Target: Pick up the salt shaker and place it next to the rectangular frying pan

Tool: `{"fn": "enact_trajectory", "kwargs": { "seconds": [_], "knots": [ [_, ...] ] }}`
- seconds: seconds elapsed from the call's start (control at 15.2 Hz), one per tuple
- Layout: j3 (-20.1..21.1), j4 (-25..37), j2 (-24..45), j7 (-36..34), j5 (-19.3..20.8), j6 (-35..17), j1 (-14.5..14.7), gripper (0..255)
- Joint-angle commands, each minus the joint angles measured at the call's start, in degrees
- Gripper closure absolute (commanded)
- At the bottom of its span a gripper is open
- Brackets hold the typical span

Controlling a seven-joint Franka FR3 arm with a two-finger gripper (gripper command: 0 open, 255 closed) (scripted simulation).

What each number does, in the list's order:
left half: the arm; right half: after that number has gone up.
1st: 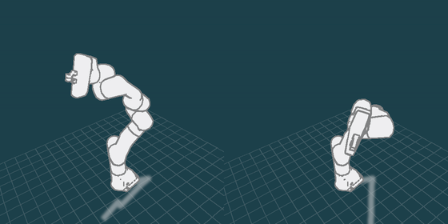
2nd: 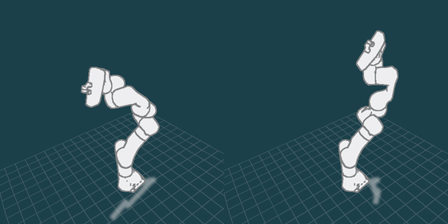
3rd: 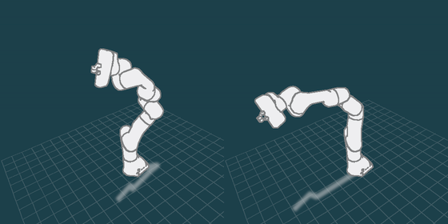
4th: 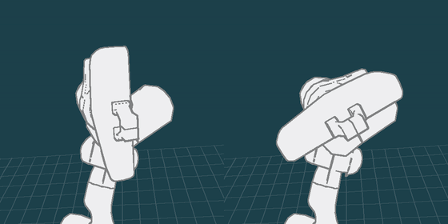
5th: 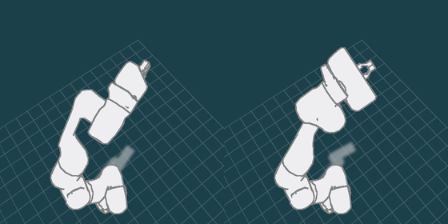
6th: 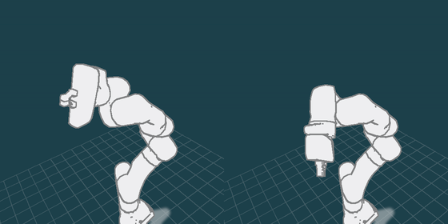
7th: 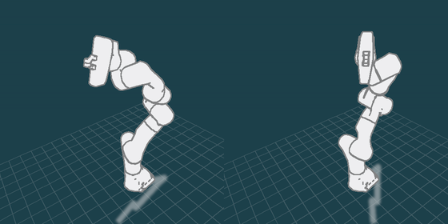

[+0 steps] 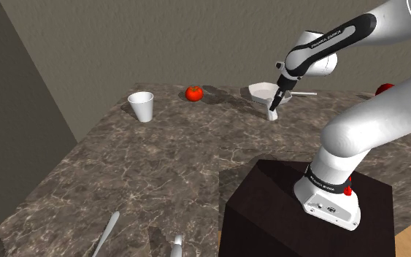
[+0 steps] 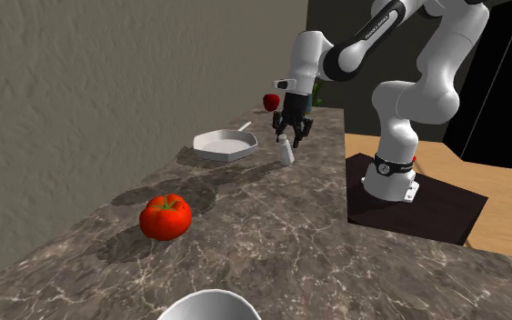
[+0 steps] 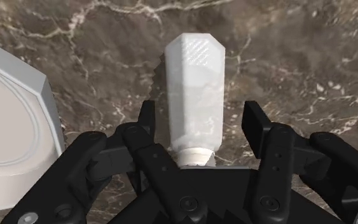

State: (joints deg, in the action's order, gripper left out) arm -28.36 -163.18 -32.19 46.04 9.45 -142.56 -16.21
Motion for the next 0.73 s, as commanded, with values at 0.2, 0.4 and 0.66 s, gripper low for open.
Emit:
{"fn": "enact_trajectory", "kwargs": {
  "seconds": [0.2, 0.4, 0.66],
  "knots": [
    [0.0, 0.0, 0.0, 0.0, 0.0, 0.0, 0.0, 0],
    [1.38, 1.4, -4.2, -0.59, 0.56, 5.6, -1.31, 0],
    [2.47, 2.97, -7.43, -0.91, 0.7, 10.4, -2.15, 0]
  ]
}}
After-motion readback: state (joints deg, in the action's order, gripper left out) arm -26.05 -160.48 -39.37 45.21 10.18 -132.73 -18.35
